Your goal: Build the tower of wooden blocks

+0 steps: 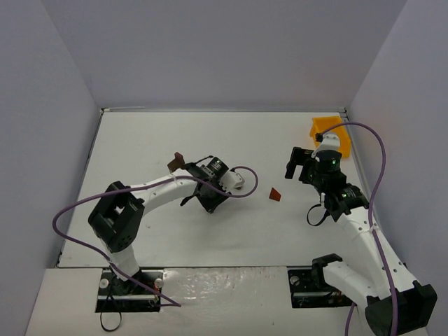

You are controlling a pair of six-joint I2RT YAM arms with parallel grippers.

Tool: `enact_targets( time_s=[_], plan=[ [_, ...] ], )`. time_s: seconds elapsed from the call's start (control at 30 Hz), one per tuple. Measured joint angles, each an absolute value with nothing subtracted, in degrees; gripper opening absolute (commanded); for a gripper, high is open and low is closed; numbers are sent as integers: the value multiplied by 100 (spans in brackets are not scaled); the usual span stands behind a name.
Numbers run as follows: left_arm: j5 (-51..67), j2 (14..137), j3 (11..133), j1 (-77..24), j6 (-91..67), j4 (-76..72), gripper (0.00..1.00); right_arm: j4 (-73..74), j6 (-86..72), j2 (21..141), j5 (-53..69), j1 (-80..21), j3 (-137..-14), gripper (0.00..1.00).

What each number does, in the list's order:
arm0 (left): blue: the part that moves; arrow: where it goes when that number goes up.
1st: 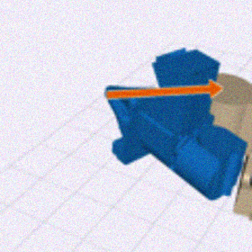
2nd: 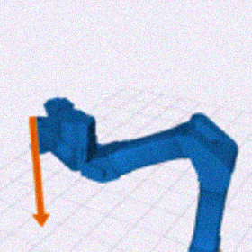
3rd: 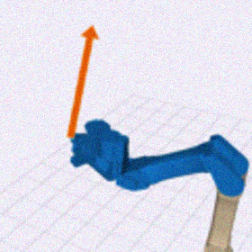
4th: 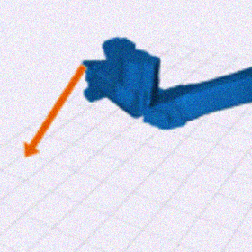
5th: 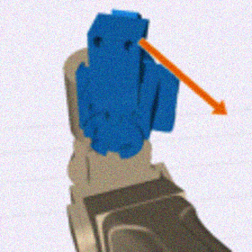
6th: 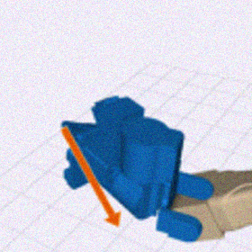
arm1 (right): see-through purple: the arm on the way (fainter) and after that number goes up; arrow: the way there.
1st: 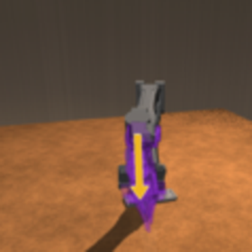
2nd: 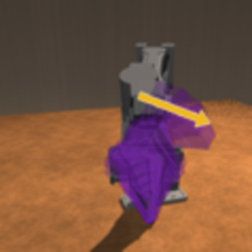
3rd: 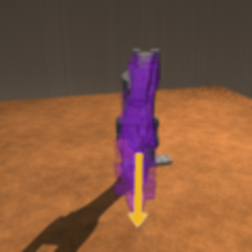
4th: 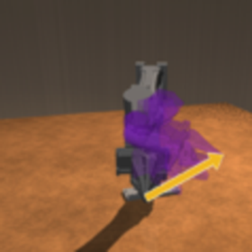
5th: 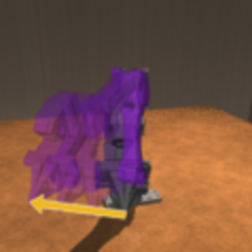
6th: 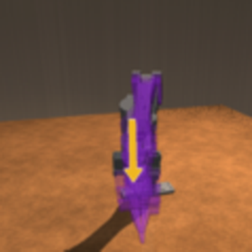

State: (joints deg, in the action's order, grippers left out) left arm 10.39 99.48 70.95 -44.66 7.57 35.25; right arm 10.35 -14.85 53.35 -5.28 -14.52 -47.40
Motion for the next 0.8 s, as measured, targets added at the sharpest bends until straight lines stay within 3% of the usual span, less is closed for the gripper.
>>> enact_targets(
  time_s=[0.23,0.43,0.8],
  plan=[
    [675,9109,7971,-4204,690,4284,0,1112,-1417,5500,-284,-1428,-4886,100],
    [615,8583,8465,-3291,704,4586,0,1164,-1293,5632,-33,-1422,-5136,100],
    [858,9144,8795,-1933,1053,4823,0,1188,-1084,5787,347,-1422,-5284,100]
  ],
)
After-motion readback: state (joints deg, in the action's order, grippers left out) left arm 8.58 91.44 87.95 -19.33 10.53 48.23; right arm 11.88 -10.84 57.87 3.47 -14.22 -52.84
